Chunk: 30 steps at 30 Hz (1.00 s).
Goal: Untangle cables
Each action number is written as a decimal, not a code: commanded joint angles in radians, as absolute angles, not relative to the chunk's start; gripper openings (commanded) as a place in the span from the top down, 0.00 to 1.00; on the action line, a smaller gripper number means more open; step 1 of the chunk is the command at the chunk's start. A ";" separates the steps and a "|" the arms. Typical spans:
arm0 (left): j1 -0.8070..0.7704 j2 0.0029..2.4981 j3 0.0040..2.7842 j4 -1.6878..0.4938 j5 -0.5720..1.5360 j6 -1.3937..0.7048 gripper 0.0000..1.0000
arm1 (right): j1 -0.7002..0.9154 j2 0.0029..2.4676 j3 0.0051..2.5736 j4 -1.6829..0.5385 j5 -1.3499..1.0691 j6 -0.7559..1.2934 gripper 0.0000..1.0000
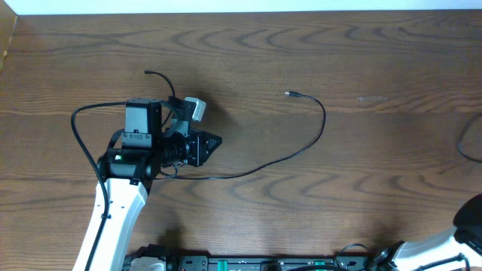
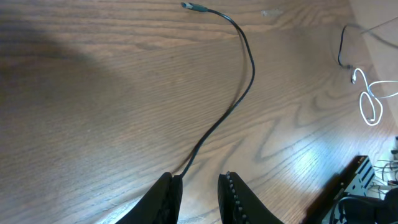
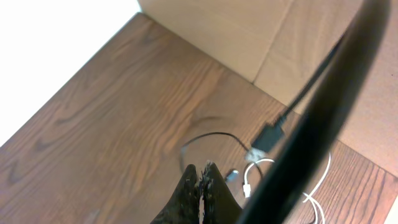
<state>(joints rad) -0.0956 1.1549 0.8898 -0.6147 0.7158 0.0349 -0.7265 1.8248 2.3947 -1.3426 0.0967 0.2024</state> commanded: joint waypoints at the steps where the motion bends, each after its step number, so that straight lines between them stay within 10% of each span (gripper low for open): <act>1: -0.098 1.156 0.884 -0.612 0.748 0.062 0.75 | -0.761 1.865 2.405 -1.315 0.073 0.216 0.99; 30: -0.190 1.156 0.884 -0.508 0.747 0.048 0.69 | -0.764 2.302 2.404 -1.100 0.248 0.138 0.99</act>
<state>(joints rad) -0.1478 1.1553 0.8898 -0.5385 0.7345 0.0494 -0.7517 2.2631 2.3947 -1.0859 0.2054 0.1287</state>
